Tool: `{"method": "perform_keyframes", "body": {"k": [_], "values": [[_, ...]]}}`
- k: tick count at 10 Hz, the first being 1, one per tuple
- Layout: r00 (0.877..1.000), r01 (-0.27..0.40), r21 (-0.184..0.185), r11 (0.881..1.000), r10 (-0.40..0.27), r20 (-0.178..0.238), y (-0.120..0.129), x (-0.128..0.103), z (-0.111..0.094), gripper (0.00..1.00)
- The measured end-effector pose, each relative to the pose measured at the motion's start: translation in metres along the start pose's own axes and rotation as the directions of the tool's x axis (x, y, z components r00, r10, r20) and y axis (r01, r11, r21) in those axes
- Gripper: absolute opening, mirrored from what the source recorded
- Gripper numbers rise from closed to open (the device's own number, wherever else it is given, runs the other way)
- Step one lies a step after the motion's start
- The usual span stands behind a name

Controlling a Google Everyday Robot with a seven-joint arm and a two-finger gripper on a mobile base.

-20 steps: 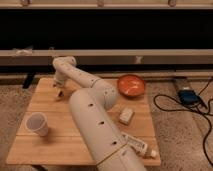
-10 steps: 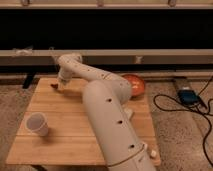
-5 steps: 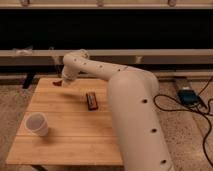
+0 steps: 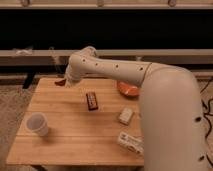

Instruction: Place the pepper in the ceramic cup

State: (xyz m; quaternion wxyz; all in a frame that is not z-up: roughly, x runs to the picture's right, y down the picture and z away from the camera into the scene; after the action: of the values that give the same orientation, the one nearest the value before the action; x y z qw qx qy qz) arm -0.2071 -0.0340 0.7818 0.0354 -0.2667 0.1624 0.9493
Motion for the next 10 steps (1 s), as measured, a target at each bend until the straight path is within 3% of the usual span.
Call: {"method": "perform_keyframes", "body": {"k": [3, 5, 7, 8, 10], "values": [[0.991, 0.134, -0.026, 0.991, -0.135, -0.022, -0.014, 0.044, -0.035, 0.00], [0.969, 0.238, -0.029, 0.971, -0.240, -0.061, -0.023, 0.070, -0.052, 0.00], [0.937, 0.333, -0.006, 0.943, -0.332, -0.104, -0.035, 0.084, -0.058, 0.00], [0.928, 0.357, -0.003, 0.934, -0.355, -0.117, -0.039, 0.088, -0.059, 0.00], [0.927, 0.358, -0.002, 0.934, -0.356, -0.119, -0.039, 0.087, -0.059, 0.00]]}}
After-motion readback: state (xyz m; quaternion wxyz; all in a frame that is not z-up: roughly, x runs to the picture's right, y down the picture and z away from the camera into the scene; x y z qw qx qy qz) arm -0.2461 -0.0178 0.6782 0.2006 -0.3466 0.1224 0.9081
